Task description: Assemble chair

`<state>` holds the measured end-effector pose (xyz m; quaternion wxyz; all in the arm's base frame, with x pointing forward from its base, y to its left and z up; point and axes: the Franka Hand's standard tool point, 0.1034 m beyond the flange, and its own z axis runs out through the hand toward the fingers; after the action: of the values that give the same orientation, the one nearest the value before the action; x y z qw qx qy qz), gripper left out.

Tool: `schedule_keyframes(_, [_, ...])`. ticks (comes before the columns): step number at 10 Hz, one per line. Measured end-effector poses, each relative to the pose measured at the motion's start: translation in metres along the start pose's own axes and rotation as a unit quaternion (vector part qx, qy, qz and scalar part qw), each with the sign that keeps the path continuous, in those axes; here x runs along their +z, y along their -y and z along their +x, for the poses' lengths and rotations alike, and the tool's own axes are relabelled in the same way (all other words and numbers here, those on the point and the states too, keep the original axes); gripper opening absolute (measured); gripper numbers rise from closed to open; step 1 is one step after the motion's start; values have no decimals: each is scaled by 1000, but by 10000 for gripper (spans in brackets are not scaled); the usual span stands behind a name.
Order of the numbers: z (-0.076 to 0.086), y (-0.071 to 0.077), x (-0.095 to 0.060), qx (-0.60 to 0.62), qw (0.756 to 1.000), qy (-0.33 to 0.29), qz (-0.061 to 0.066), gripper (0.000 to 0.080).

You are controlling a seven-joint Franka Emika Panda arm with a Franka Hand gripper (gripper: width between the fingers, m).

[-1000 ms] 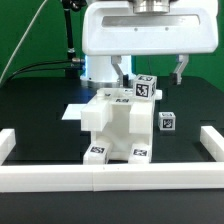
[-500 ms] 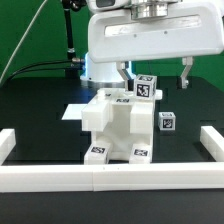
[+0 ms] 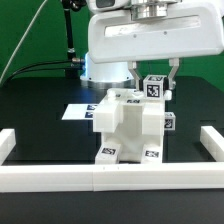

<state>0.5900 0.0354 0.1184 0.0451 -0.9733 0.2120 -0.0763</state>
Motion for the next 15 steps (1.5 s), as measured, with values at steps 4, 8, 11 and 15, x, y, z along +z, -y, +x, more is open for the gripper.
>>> schedule_keyframes(4, [0,0,2,117,993,3,1,282])
schedule_keyframes(8, [-2,1,2,288,958,17,2,282])
schedule_keyframes(11, [-2,1,2,276,961,17,3,427])
schedule_keyframes(15, [-4,11,-2,20,1000,21,-3,621])
